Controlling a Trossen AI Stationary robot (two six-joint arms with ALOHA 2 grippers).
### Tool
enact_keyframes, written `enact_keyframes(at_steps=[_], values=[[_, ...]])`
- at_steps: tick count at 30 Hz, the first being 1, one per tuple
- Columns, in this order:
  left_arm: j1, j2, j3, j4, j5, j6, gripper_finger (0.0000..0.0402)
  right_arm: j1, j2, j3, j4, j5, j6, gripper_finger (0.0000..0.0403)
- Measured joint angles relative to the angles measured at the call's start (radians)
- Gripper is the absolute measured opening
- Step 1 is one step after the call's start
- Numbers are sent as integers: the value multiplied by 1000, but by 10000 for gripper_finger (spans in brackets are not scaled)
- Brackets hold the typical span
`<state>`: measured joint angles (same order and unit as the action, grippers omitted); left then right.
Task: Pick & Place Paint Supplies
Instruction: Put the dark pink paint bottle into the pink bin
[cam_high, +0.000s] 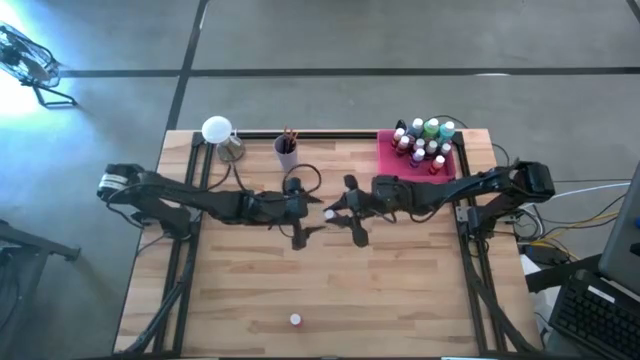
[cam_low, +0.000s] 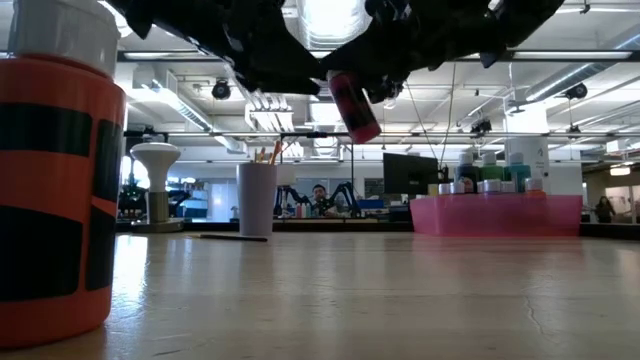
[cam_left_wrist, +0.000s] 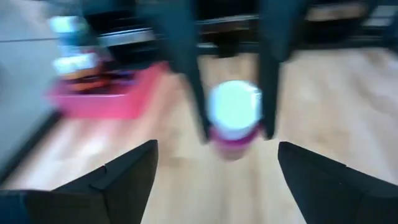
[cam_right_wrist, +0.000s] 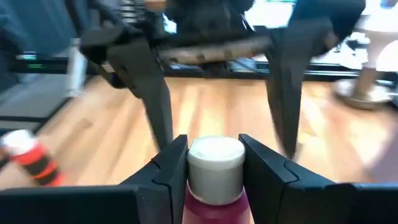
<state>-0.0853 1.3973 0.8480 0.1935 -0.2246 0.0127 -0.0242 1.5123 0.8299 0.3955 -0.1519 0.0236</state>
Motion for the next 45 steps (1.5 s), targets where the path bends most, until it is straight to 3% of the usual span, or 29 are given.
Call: enact_keyframes(at_steps=[4,8,11,19,24,30,39,45], values=[[0,-69,-13,-49,-237,-10,335,0,-53,-5,-54,131,-7,115],[1,-132,-52,-46,-390,-8,332,0,-129,-39,-54,295,-28,119],[5,-172,-79,-24,-445,-11,332,0,-194,-81,-56,441,-37,115],[34,-211,-136,94,-456,42,332,-7,-392,-263,39,737,-49,125],[54,-211,-136,129,-455,64,332,-68,-480,-401,213,767,-50,116],[62,-210,-136,131,-455,63,331,-191,-498,-516,316,817,22,118],[64,-210,-136,129,-452,63,330,-321,-412,-640,601,818,34,114],[64,-209,-136,129,-452,62,329,-369,-309,-647,711,821,0,123]])
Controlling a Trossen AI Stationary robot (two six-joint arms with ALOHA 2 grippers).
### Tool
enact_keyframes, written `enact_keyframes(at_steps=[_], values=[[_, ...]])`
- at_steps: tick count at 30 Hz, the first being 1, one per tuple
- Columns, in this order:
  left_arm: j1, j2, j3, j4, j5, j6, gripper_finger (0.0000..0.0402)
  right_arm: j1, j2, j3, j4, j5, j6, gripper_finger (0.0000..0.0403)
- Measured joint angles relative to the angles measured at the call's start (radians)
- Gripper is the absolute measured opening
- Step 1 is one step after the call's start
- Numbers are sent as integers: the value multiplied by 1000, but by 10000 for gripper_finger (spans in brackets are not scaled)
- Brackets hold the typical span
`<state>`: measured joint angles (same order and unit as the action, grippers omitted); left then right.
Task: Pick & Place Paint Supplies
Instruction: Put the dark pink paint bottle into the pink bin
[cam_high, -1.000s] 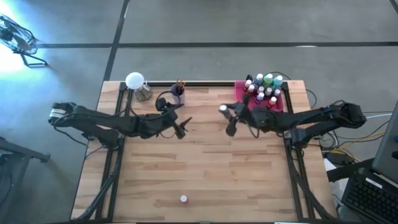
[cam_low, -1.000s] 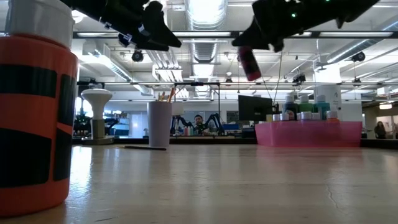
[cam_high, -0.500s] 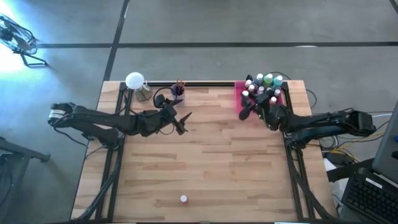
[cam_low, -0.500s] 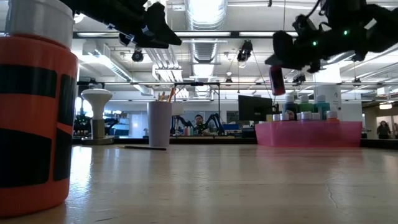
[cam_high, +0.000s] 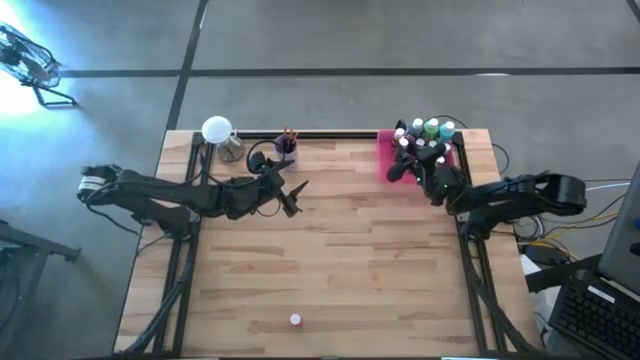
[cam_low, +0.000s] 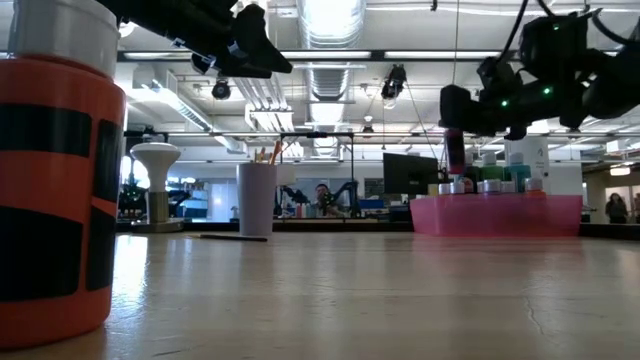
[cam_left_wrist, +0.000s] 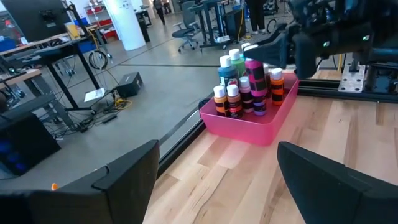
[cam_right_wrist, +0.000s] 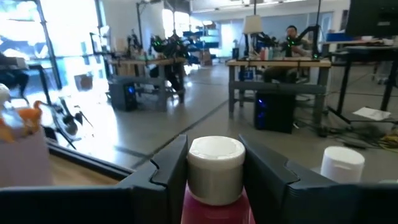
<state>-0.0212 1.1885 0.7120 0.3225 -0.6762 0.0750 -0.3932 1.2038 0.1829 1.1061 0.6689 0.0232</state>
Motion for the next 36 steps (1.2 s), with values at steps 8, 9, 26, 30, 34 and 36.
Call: enact_keyframes(at_steps=[8,9,26,30,34,36], values=[[0,0,0,-1,0,0,328,-40,154,45,32,40,-4,114],[0,0,0,-1,0,0,328,-43,172,46,45,47,-3,114],[0,0,0,-3,2,0,326,-82,496,41,292,94,30,114],[0,0,0,-3,2,0,326,-95,558,42,340,93,63,125],[0,0,0,-3,2,0,326,-109,598,42,348,94,99,132],[0,0,0,-3,2,0,326,-109,609,42,349,93,112,124]])
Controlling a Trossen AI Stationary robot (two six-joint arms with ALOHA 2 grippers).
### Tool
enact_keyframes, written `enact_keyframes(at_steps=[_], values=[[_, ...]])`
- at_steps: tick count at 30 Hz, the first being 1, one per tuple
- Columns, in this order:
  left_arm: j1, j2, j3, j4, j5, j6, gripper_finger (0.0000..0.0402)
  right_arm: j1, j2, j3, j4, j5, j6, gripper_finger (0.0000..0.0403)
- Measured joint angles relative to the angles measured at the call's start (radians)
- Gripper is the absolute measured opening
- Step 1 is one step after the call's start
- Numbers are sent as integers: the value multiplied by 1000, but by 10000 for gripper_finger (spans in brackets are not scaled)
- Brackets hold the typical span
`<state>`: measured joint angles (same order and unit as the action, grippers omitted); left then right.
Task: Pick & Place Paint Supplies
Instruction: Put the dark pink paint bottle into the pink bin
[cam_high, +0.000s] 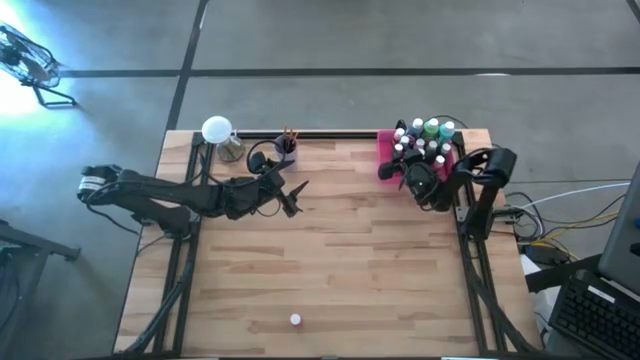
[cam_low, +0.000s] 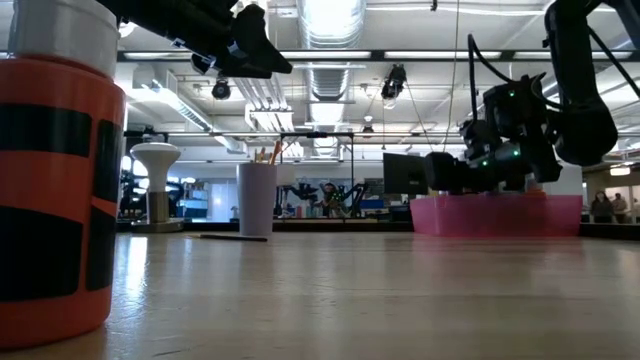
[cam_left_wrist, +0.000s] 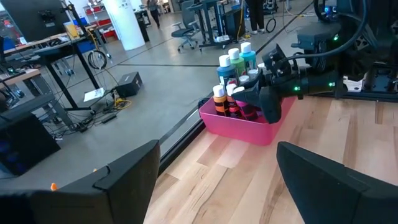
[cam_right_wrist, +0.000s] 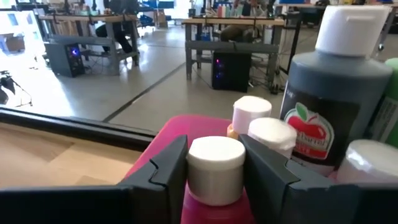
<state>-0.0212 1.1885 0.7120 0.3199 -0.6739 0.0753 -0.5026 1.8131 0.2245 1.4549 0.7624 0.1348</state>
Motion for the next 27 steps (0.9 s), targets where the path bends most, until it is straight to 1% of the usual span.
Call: enact_keyframes(at_steps=[3,6,11,13,20,23,27], values=[[0,0,0,0,0,0,326,0,3,0,1,0,1,114],[0,0,0,0,0,0,326,0,3,0,1,-1,1,114],[0,0,0,0,0,0,326,0,3,0,-9,-3,26,142],[0,0,0,0,0,0,326,0,3,0,-8,-3,24,145],[0,0,0,0,0,0,326,0,3,0,-19,-3,23,113],[0,0,0,0,0,0,326,0,3,0,-19,-3,23,110],[0,0,0,0,0,0,326,0,3,0,-19,-3,20,133]])
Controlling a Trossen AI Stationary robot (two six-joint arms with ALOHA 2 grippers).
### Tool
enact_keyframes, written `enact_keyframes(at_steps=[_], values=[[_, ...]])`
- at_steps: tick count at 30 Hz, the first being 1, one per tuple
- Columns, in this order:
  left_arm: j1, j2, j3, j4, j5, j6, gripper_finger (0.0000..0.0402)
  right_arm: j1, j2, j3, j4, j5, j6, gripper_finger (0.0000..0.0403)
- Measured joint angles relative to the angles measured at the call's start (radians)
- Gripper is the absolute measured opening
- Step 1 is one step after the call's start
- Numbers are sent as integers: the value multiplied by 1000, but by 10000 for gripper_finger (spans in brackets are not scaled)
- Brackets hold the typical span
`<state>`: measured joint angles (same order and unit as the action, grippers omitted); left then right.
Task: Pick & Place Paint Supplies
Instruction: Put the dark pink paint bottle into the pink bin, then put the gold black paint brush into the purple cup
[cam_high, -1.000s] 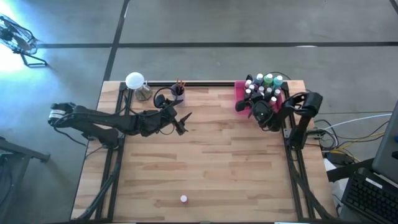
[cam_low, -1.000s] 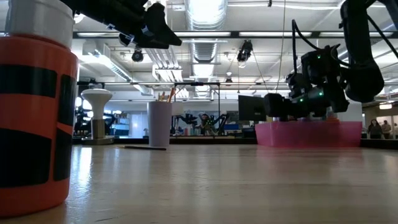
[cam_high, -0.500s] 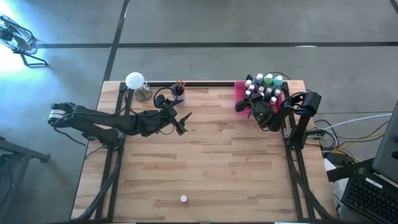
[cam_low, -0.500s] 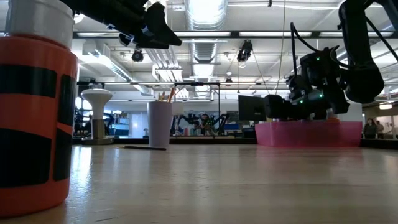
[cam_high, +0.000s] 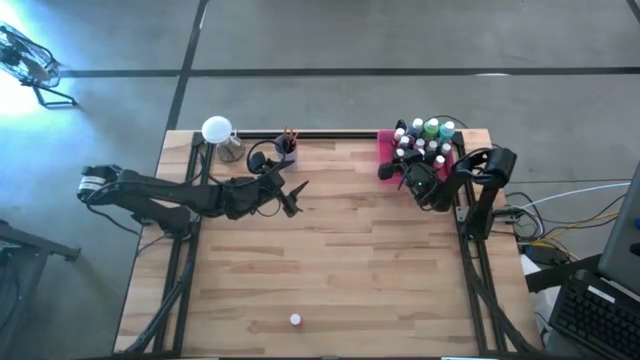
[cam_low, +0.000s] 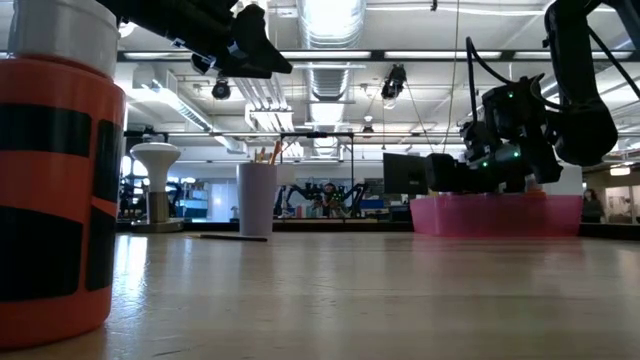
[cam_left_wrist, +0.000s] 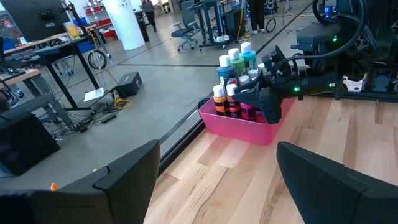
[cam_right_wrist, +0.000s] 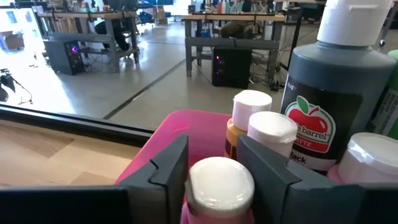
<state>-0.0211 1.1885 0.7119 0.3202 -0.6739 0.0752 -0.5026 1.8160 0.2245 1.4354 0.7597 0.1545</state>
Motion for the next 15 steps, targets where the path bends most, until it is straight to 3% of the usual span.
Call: enact_keyframes(at_steps=[7,15], values=[[0,0,0,0,0,0,326,0,-8,0,67,0,-40,164],[0,0,0,0,0,0,326,1,-84,0,73,0,-126,142]])
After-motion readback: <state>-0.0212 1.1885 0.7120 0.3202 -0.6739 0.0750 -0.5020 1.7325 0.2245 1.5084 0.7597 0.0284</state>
